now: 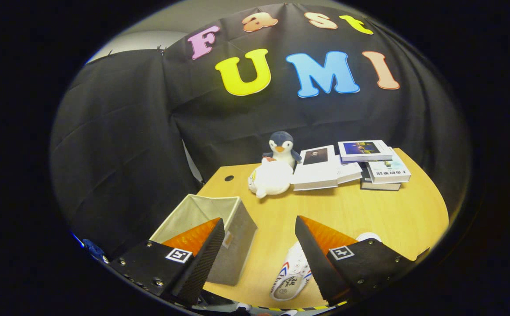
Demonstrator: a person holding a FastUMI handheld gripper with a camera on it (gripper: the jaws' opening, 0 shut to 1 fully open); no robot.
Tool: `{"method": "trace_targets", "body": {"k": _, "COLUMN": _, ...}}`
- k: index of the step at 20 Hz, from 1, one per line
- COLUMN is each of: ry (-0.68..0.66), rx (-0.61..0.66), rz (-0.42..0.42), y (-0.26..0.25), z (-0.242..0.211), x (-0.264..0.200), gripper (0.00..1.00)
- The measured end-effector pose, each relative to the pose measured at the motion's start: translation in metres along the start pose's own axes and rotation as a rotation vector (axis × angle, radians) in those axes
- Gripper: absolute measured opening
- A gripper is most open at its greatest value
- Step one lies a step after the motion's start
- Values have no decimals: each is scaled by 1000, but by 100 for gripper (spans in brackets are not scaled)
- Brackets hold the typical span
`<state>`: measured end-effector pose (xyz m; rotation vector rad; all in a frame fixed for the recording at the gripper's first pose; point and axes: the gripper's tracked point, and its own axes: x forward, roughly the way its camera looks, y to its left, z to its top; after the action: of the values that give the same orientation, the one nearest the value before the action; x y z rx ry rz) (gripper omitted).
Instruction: Open the storage box then place both shoes into the box .Put the left shoe in first, then the right shoe, with the right side of both shoes facing outward in a uniform manner.
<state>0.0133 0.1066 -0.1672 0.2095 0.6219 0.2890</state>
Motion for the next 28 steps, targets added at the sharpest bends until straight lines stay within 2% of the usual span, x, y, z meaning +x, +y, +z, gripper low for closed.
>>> {"method": "trace_targets", "body": {"k": 11, "ry": 203, "rx": 67, "rz": -106, "y": -87, "z": -92, "x": 35, "gripper": 98}}
{"method": "trace_targets", "body": {"k": 21, "ry": 417, "rx": 89, "rz": -132, "y": -108, "z": -176, "x": 50, "gripper": 98}}
{"method": "trace_targets", "body": {"k": 23, "ry": 444, "rx": 91, "rz": -134, "y": -109, "z": -185, "x": 52, "gripper": 86}}
{"method": "trace_targets", "body": {"k": 27, "ry": 476, "rx": 116, "rz": -119, "y": -104, "z": -196, "x": 54, "gripper": 85}}
{"method": "trace_targets", "body": {"k": 28, "ry": 481, "rx": 146, "rz": -110, "y": -99, "z": -200, "x": 57, "gripper": 79}}
